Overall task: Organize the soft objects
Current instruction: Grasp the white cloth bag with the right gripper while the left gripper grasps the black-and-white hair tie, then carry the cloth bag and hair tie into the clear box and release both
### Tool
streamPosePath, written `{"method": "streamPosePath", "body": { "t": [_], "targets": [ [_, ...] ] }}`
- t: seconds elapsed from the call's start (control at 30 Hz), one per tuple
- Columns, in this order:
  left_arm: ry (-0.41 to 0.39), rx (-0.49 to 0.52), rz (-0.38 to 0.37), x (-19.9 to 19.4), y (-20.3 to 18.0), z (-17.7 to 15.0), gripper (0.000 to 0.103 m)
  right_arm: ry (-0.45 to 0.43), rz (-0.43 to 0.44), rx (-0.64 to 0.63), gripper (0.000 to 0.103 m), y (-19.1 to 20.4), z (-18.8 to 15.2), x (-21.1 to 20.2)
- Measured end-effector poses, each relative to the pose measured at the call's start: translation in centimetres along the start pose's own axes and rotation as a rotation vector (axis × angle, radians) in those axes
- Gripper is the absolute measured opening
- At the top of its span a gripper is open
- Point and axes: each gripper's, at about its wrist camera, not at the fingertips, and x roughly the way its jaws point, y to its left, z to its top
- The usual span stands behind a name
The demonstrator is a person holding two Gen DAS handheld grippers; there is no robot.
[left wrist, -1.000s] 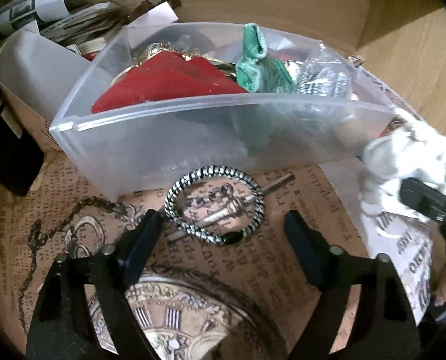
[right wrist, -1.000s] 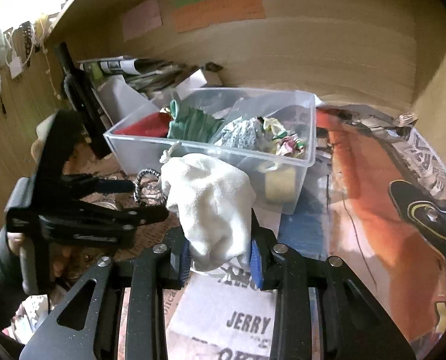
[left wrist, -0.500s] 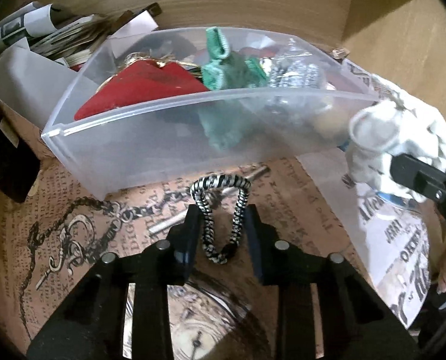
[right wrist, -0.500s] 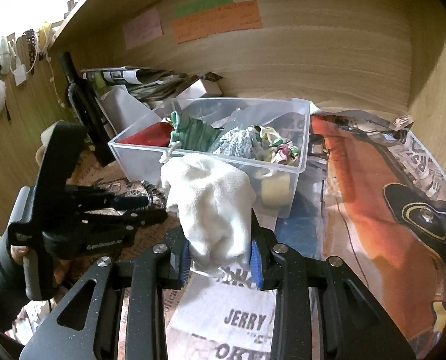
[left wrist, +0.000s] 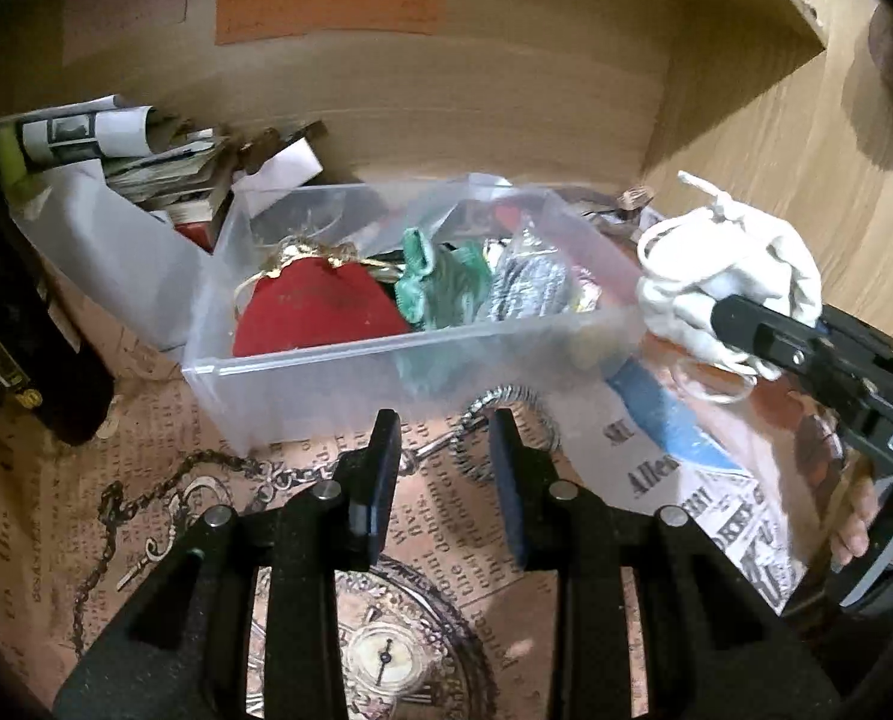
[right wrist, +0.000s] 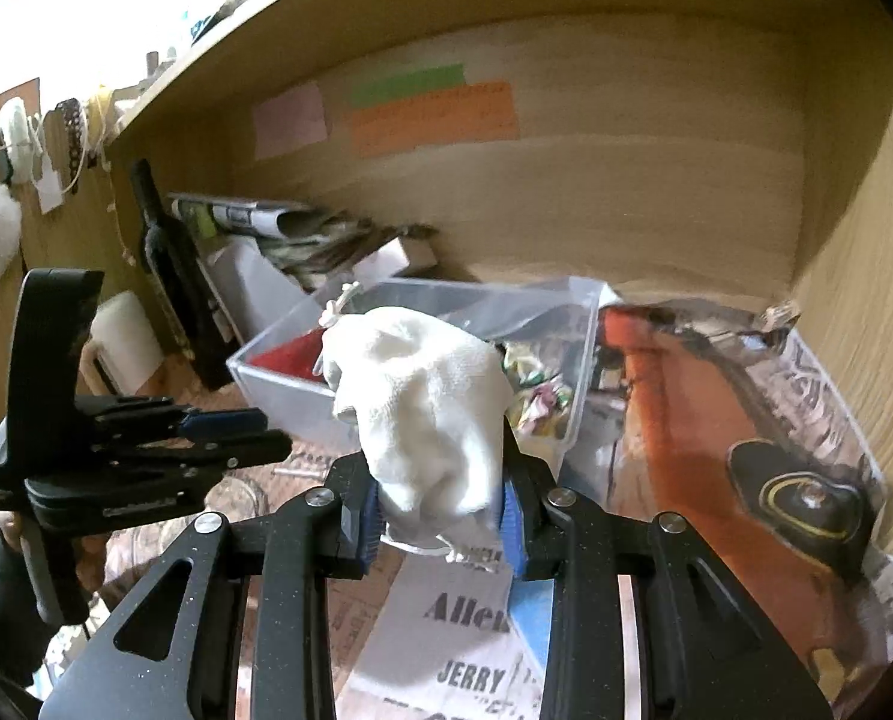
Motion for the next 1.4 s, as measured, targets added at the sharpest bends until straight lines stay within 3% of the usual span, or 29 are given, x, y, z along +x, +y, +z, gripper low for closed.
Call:
{"method": "streamPosePath", "body": {
  "t": [0.07,0.13,0.2,0.27,0.57,0.63,0.8,0.9,1.17,1.4],
  "targets": [
    [0.010,0.010,-0.005,0.3,-0.2,-0.1,0.031,-0.007,-0.006,0.009,0.029,-0.3,0.1,-0.2],
    [0.037,0.029,-0.021,1.3,-1.0,0.1,0.039,-0.013,-0.015,0.018,0.029,-0.7,0.0,-0.5],
    [0.053,0.041,-0.025,2.0,-1.4,-0.1,0.065,-0.014,-0.021,0.030,0.030,-1.1,-0.1,-0.7],
    [0.060,0.057,-0.017,3.0,-2.0,-0.3,0.074,-0.014,-0.024,0.039,0.030,-1.4,-0.2,-0.8],
    [0.210,0.093,0.003,9.9,-3.3,0.3,0.074,-0.010,-0.026,0.054,0.030,-2.1,-0.7,-1.1],
    [0.198,0.085,0.003,10.3,-3.4,0.5,0.072,-0.010,-0.024,0.055,0.030,-2.2,-0.7,-1.1],
    [0.190,0.091,-0.031,10.3,-3.8,0.7,0.042,-0.007,-0.027,0.066,0.030,-2.5,-0.9,-0.9],
    [0.186,0.102,-0.041,9.7,-4.7,0.4,0.031,-0.006,-0.023,0.072,0.030,-2.7,-0.9,-0.8],
    [0.151,0.081,-0.078,7.1,-5.1,-0.1,0.029,0.001,-0.023,0.071,0.030,-2.6,-0.9,-0.6],
    [0.029,0.067,-0.078,0.9,-4.1,0.0,0.029,-0.018,-0.026,0.048,0.030,-2.3,0.3,-0.2]
  ]
}}
